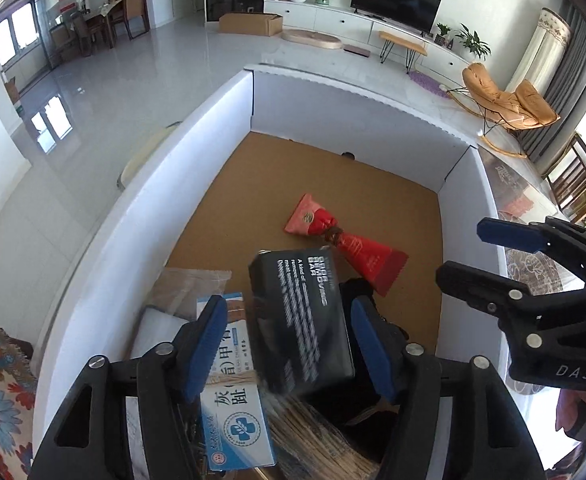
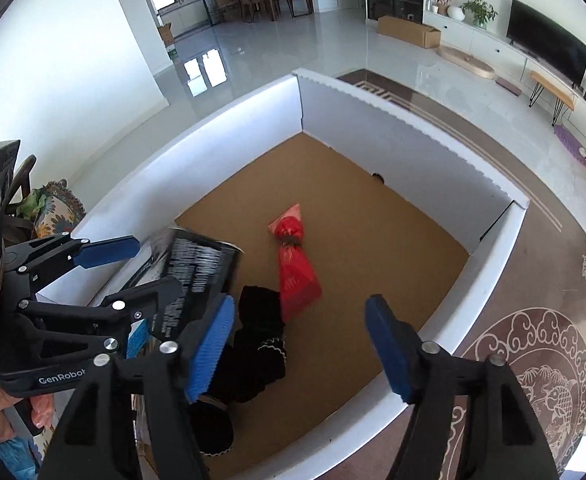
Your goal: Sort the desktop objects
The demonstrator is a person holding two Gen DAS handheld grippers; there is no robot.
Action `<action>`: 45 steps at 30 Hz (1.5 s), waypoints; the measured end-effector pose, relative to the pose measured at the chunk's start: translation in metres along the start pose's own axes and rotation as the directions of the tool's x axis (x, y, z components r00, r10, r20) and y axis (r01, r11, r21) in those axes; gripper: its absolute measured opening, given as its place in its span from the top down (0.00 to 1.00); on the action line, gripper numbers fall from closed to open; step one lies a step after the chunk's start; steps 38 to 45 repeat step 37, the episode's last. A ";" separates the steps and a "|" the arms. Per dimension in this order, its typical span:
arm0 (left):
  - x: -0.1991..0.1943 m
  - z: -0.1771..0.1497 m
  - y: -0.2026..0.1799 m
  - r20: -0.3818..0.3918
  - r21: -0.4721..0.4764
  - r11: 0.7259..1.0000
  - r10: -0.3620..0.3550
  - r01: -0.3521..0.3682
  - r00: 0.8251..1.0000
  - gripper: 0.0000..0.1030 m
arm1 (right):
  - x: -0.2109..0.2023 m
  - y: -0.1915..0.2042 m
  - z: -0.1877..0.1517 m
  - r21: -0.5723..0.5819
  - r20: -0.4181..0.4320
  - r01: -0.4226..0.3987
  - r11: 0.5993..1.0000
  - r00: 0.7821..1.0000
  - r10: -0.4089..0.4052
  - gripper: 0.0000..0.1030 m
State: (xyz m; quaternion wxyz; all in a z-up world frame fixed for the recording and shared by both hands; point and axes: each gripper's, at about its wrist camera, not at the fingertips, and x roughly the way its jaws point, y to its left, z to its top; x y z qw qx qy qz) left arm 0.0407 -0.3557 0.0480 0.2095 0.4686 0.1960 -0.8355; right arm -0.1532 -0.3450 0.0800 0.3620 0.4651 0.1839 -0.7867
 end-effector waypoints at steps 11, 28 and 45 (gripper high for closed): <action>-0.054 -0.020 -0.018 0.206 -0.115 0.991 0.096 -0.073 0.974 0.13 | -0.039 -0.012 -0.025 -0.029 0.009 0.017 0.999 1.000 -0.017 0.27; -0.104 -0.043 -0.031 0.332 -0.257 0.943 0.292 -0.212 0.897 0.00 | -0.042 -0.013 -0.044 -0.017 0.017 -0.016 1.000 1.000 0.017 0.26; -0.087 -0.056 -0.016 0.269 -0.345 0.927 0.249 -0.148 0.930 0.00 | -0.034 0.007 -0.048 -0.059 0.014 -0.022 0.998 1.000 0.023 0.26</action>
